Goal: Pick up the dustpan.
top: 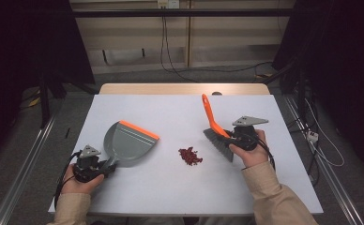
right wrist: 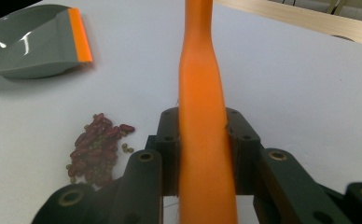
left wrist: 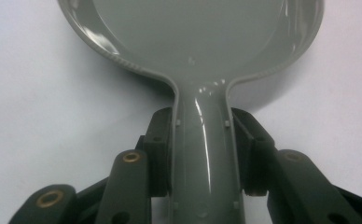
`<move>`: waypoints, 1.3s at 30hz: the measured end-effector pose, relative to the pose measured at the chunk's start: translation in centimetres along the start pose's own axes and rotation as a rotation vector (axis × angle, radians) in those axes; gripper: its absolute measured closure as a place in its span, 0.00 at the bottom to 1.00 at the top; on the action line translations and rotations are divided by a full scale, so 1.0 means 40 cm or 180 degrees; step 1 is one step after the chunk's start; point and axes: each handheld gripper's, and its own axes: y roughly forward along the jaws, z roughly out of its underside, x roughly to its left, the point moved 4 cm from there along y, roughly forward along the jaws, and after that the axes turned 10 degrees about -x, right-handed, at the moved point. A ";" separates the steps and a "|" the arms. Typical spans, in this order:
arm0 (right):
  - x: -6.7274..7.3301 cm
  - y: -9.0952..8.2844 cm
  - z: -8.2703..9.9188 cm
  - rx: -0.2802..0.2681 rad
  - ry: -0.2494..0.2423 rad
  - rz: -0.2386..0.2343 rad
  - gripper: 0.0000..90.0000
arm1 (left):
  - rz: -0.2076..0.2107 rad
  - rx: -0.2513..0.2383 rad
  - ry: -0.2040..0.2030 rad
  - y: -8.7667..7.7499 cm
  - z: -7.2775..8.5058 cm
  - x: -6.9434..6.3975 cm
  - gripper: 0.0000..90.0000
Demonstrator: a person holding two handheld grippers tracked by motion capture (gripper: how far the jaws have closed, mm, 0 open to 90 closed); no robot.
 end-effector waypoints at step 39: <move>-0.009 -0.002 0.008 -0.0013 0.0048 0.0006 0.79 | -0.0011 0.0124 0.0265 0.073 -0.056 -0.007 0.70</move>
